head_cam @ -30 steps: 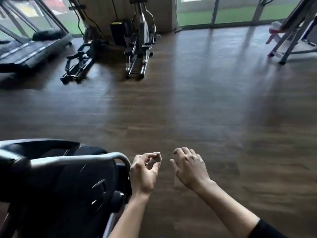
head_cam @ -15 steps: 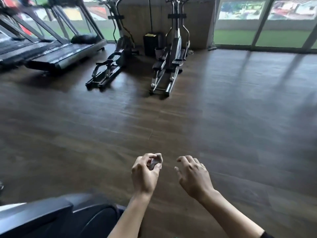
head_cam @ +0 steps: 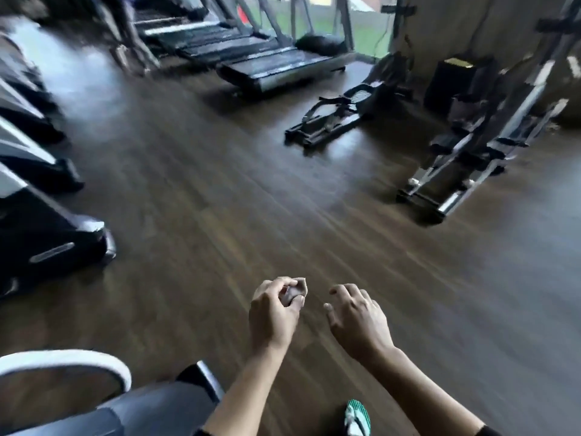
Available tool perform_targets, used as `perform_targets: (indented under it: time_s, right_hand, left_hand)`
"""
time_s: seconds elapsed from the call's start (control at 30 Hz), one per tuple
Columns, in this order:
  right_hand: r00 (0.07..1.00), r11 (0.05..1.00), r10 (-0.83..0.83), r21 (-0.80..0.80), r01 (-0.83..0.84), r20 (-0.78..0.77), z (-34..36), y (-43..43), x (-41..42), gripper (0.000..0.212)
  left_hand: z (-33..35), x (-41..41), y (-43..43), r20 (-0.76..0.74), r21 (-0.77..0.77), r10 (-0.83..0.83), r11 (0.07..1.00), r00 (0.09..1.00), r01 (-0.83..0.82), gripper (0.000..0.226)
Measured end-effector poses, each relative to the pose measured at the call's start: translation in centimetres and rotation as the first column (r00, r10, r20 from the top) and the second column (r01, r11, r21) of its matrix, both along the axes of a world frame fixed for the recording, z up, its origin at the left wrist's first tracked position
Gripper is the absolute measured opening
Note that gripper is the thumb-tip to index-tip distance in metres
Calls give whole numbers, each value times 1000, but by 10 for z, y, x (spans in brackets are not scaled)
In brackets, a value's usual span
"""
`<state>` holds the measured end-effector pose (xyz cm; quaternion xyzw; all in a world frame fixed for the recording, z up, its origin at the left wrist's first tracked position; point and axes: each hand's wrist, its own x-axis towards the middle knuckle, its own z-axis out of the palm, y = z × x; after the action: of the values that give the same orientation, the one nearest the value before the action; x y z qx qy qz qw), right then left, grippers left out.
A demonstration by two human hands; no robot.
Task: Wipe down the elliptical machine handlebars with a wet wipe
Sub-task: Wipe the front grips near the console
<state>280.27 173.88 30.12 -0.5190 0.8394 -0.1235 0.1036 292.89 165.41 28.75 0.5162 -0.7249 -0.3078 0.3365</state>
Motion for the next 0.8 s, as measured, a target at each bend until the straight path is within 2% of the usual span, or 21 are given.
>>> perform_targets:
  time_s: [0.17, 0.33, 0.6, 0.73, 0.8]
  right_hand:
    - [961, 961, 276, -21, -277, -15, 7, -156, -18, 32]
    - [841, 841, 541, -8, -541, 10, -3, -296, 24, 33]
    - [676, 676, 737, -41, -736, 25, -12, -513, 151, 32]
    - [572, 573, 820, -56, -818, 26, -5, -604, 224, 29]
    - [519, 519, 854, -66, -852, 16, -9, -643, 263, 25]
  left_hand:
    - [7, 6, -107, -22, 3, 301, 953, 953, -301, 24]
    - [-2, 48, -213, -32, 40, 546, 838, 837, -545, 26]
    - [-5, 167, -389, 51, 85, 737, 670, 674, -738, 24]
    - [3, 236, -461, 44, 108, 825, 557, 564, -823, 24]
    - [-1, 268, -491, -12, 135, 867, 494, 497, -859, 26]
